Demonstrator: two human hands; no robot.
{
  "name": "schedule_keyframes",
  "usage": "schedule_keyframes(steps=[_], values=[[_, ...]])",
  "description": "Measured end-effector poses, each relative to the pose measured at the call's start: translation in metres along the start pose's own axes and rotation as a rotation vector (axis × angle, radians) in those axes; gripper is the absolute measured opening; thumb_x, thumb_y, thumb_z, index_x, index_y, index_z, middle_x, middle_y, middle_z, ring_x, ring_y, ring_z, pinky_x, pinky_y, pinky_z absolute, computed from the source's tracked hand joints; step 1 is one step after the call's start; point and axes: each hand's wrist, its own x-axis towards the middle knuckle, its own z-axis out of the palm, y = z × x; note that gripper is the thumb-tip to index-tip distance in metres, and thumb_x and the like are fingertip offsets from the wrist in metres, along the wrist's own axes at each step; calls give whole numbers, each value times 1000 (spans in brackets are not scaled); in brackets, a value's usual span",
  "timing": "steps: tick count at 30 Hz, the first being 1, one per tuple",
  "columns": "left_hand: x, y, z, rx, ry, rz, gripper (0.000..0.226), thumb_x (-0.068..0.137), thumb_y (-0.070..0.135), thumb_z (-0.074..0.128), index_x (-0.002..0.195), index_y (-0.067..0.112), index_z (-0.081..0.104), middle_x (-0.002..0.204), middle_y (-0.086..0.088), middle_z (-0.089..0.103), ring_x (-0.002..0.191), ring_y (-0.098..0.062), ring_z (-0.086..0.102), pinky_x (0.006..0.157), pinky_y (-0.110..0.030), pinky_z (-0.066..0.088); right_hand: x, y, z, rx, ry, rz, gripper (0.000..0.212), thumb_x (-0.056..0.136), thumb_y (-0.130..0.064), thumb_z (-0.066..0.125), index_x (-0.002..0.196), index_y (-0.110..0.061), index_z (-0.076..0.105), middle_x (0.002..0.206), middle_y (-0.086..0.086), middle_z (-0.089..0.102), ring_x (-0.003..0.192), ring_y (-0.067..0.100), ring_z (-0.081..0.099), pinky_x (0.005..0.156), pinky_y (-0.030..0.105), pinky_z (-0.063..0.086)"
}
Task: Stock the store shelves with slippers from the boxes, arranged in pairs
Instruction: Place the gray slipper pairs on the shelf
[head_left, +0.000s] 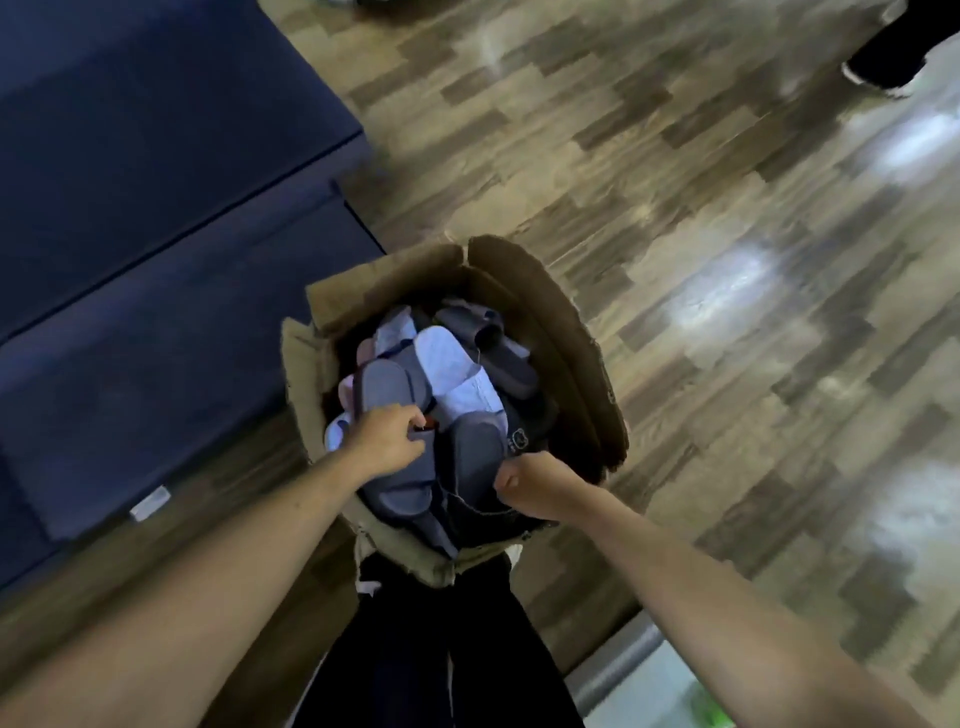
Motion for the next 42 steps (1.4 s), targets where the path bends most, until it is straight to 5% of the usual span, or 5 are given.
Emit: schedule_keyframes(steps=[15,22,28,32,42], values=[[75,-76,113,193,-38,-147,78,90,34,53,149,20,5,156,2,6,143,-21,2,113,-49,18,124,63,133,-124,-114,196,48,89,-23,49,136,-18,39,143,3,34,134,32,21,104,41,33],[55,-87,118,414,132,-4,28,92,36,48,116,25,56,122,-2,38,120,-24,28,100,-36,29,118,44,141,-419,66,-6,35,89,-12,41,121,-19,52,129,-1,53,128,23,35,96,34,30],[17,-112,89,239,276,39,21,97,24,40,115,24,49,120,4,54,121,-18,43,93,-35,35,95,14,116,-195,323,94,23,96,-26,38,116,-18,45,125,4,45,114,25,52,94,37,32],[-15,-112,47,100,367,101,28,99,19,36,125,18,47,124,-3,55,118,-23,48,95,-39,38,75,-24,88,4,431,188,8,97,-21,35,101,-16,39,114,13,62,109,33,55,97,43,33],[-175,-165,-83,216,798,188,39,92,25,25,113,20,58,106,0,62,101,-24,50,77,-33,32,-12,-192,14,368,627,-50,15,97,-20,39,102,-7,43,112,22,58,104,39,52,75,37,38]])
